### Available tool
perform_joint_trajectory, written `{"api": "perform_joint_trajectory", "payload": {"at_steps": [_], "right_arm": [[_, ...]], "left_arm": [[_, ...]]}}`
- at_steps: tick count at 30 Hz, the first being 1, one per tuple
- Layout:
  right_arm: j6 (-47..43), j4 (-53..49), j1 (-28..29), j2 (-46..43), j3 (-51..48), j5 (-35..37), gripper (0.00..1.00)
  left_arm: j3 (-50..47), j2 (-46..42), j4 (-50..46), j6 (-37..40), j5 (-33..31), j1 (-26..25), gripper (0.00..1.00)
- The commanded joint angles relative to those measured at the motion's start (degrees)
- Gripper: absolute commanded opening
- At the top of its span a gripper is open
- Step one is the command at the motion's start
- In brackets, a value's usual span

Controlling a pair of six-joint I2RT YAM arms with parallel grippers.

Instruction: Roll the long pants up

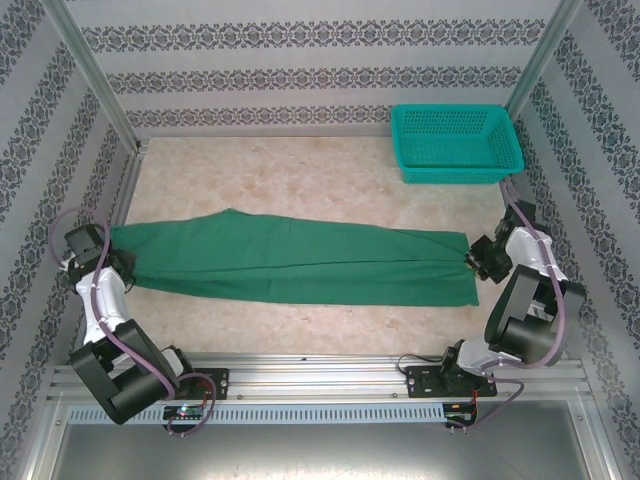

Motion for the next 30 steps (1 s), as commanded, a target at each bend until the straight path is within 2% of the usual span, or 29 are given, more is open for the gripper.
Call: {"api": "perform_joint_trajectory", "payload": {"at_steps": [1, 2, 4, 7, 10, 14, 26, 27, 28, 30], "right_arm": [[-0.4, 0.2, -1.7, -2.6, -1.8, -1.3, 0.56], [-0.2, 0.7, -2.5, -3.0, -2.0, -1.6, 0.60], [0.3, 2.4, -3.7, -2.9, -2.2, -2.9, 0.62], [1.1, 3.4, -3.9, 0.6, -0.1, -2.5, 0.62], [1.9, 4.7, -3.9, 5.0, 2.0, -2.8, 0.61], [3.1, 7.1, -3.3, 9.1, 3.3, -4.2, 0.60], [5.2, 10.0, 1.7, 11.4, 3.6, -6.8, 0.55], [5.2, 10.0, 2.2, 11.6, 3.7, -7.1, 0.52], [5.2, 9.9, 2.6, 11.8, 3.9, -7.1, 0.46], [5.1, 9.7, 2.9, 11.9, 4.2, -7.1, 0.18]], "left_arm": [[-0.9, -3.8, 2.1, -2.2, -0.5, 1.9, 0.55], [-0.4, -3.6, 2.6, -2.7, 0.1, 2.0, 0.59], [0.6, -1.8, 4.6, -3.4, 3.3, 2.0, 0.60], [1.0, 0.6, 9.4, -5.3, 7.7, 0.6, 0.53], [3.0, 2.4, 9.1, -3.4, 5.3, -3.6, 0.48], [4.7, 4.9, 8.2, 0.0, 1.0, -10.1, 0.52], [4.7, 11.6, 11.5, 0.4, 2.4, -13.9, 0.48], [4.8, 12.1, 11.5, 0.5, 2.5, -14.0, 0.48], [4.9, 12.5, 11.6, 0.6, 2.5, -14.1, 0.47], [4.9, 13.1, 11.8, 0.7, 2.6, -14.1, 0.45]]}}
